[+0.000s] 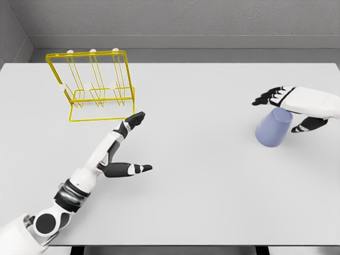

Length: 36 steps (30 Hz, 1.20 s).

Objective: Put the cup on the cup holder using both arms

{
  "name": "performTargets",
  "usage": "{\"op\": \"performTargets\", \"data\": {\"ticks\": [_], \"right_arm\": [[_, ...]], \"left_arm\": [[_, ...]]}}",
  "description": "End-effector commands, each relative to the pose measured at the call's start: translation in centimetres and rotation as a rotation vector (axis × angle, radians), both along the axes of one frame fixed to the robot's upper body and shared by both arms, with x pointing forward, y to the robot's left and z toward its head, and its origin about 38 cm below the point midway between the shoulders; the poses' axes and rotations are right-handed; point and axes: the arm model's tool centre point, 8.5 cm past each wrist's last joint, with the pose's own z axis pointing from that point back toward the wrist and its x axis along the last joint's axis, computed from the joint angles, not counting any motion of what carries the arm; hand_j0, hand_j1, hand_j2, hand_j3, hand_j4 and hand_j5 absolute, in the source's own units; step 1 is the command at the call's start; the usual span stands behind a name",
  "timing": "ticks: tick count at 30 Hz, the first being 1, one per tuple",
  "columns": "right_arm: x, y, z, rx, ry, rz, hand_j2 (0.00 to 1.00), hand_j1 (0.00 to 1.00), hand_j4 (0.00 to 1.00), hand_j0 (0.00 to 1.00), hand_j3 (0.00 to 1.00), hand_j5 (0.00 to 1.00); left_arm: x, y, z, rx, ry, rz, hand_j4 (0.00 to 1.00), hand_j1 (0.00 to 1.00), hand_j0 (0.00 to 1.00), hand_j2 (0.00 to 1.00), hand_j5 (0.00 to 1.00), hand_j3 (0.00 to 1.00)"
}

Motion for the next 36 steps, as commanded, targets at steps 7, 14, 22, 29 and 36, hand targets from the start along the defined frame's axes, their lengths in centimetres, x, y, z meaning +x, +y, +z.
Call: {"op": "performTargets", "data": {"ticks": [7, 14, 22, 29, 36], "right_arm": [[0.1, -0.6, -0.7, -0.048, 0.045, -0.01, 1.0, 1.0, 1.0, 1.0, 1.0, 1.0], [0.0, -0.7, -1.1, -0.063, 0.063, -0.009, 1.0, 1.0, 1.0, 1.0, 1.0, 1.0], [0.9, -0.5, -1.1, -0.044, 0.058, -0.021, 1.0, 1.0, 1.0, 1.0, 1.0, 1.0], [1.0, -0.1, -1.5, -0.047, 0.069, -0.014, 1.0, 1.0, 1.0, 1.0, 1.0, 1.0], [1.3, -0.4, -1.3, -0.053, 0.071, -0.024, 1.0, 1.0, 1.0, 1.0, 1.0, 1.0]], "left_arm": [[0.6, 0.5, -1.3, 0.045, 0.131, 0.057, 1.0, 1.0, 1.0, 1.0, 1.0, 1.0], [0.7, 0.7, -0.9, 0.011, 0.14, 0.076, 1.0, 1.0, 1.0, 1.0, 1.0, 1.0], [0.3, 0.5, -0.1, -0.026, 0.13, 0.059, 1.0, 1.0, 1.0, 1.0, 1.0, 1.0], [0.0, 0.1, -0.2, -0.058, 0.13, 0.064, 1.0, 1.0, 1.0, 1.0, 1.0, 1.0], [-0.3, -0.4, -0.4, -0.075, 0.139, 0.064, 1.0, 1.0, 1.0, 1.0, 1.0, 1.0]]}}
